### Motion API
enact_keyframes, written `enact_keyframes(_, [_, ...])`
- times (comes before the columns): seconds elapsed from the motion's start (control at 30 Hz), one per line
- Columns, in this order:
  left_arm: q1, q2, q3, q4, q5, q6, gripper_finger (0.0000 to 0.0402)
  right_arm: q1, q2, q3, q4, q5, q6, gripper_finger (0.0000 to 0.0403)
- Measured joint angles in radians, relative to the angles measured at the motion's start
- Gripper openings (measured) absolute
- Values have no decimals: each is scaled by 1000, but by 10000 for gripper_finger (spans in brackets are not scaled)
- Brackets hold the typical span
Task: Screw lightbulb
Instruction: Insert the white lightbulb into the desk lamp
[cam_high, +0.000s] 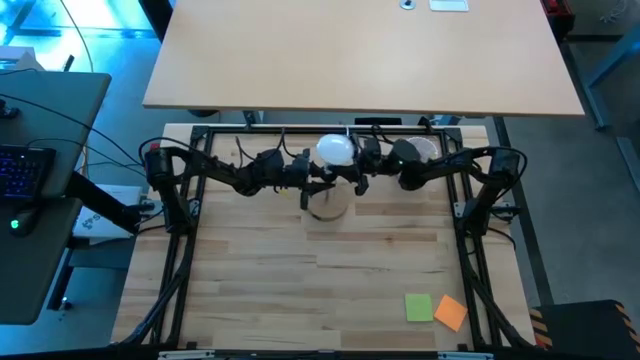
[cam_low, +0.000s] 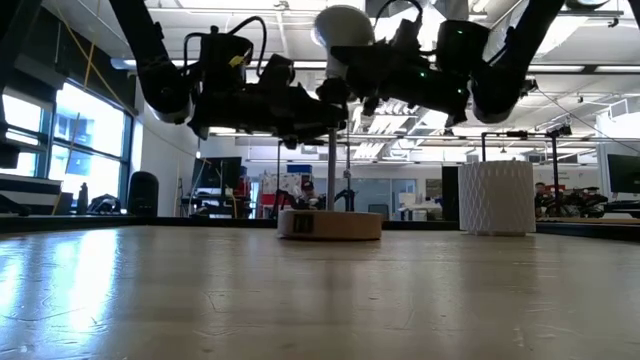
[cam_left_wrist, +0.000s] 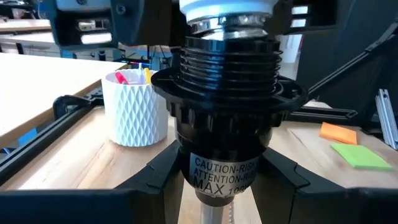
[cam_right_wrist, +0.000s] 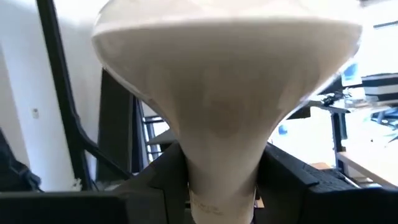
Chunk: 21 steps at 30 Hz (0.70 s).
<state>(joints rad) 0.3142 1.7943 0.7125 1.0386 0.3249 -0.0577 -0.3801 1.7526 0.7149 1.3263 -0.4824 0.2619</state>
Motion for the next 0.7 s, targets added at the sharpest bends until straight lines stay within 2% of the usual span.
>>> enact_keyframes(0.13, [0,0,1,-3,1,-1,136,0,-15,65,-154,-54,-41,151])
enact_keyframes(0.27, [-1,0,1,-13,-3,11,136,-12,-28,91,-228,-105,-80,148])
enact_keyframes(0.53, [0,0,3,-20,-8,18,136,-36,-92,92,-388,-123,-153,147])
enact_keyframes(0.7, [-1,0,2,-18,-14,23,136,-24,-96,92,-412,-108,-173,147])
